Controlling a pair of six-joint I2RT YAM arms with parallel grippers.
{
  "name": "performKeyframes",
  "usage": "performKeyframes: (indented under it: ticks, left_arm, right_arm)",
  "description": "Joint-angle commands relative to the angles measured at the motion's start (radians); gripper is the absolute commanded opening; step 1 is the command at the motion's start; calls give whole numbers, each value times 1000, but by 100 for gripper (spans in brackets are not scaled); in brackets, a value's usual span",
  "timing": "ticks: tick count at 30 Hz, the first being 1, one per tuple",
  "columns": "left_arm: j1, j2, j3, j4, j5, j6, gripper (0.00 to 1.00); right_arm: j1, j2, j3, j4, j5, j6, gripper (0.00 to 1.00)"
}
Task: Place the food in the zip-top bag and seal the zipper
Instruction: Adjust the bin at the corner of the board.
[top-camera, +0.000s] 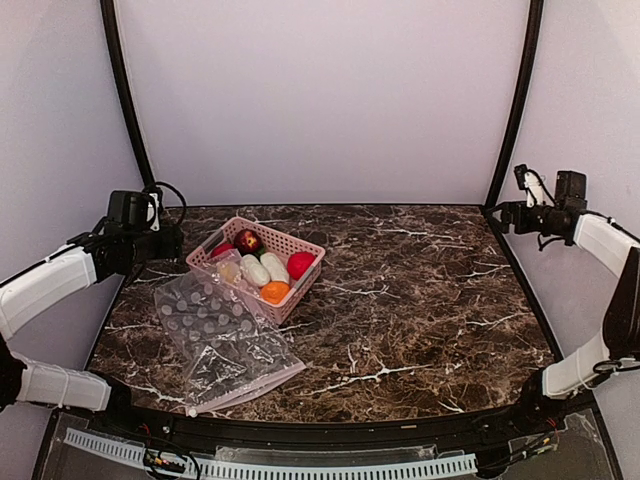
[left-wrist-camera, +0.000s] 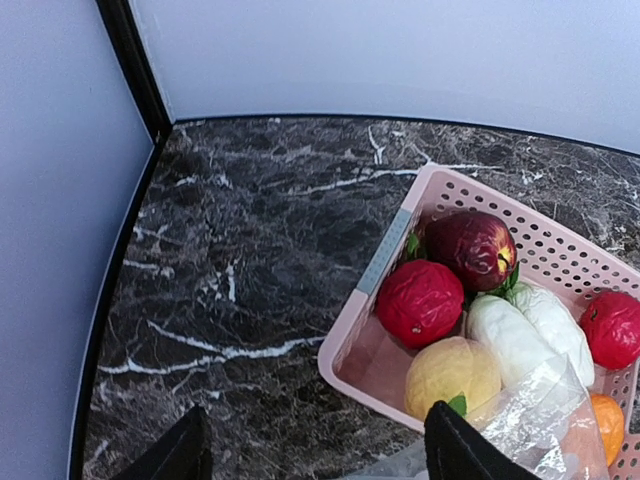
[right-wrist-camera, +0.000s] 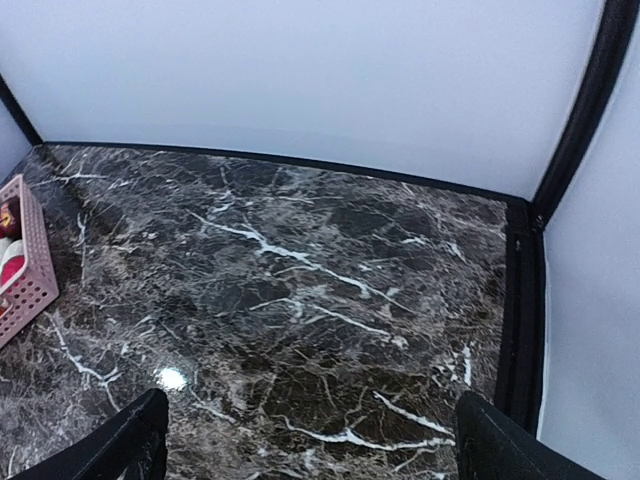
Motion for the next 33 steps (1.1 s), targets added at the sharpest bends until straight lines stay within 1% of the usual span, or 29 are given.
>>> performKeyframes:
  ticks: [1,2,4,7,9,11,13,16,19,23,27,29,33]
  left_arm:
    - [8,40,103,-283,-14,-183,70]
    - [8,46,106,-324,-16,-201,69]
    - [9,51,88,-327,-19,-237,69]
    - [13,85,80,-299,-8,-265,69]
    - [21,141,109,-297,21,-288,69]
    - [31,232,142,-295,50,-308,69]
    - [40,296,171,-287,81,-326,80]
    - [51,363,201,-276,143,-381,82]
    - [52,411,218,-239,175,-429,78]
    - [52,466,244,-229,211,-478,74]
    - [51,526,279,-191,257,-473,70]
    - [50,561,312,-189,259,-469,69]
    - [31,619,371,-146,326,-483,64]
  right_arm:
    - [123,-26,110,-130,-5,-70,96]
    - [155,-41,103,-134,-2,-83,96]
    - [205,-82,56,-94,-8,-85,96]
    - [229,-129,-53,-3,-92,-91,97]
    - [235,-144,-99,17,-117,-107,96]
    - [237,-149,-131,30,-131,-95,96]
    - [236,-147,-147,34,-155,-77,96]
    - [237,-133,-154,50,-186,-50,95]
    - [237,-107,-150,49,-196,-40,94]
    - [237,-88,-152,52,-191,-41,94]
    - [237,-61,-154,57,-196,-42,94]
    - [237,-49,-148,53,-200,-38,94]
    - [239,-45,-151,54,-210,-43,94]
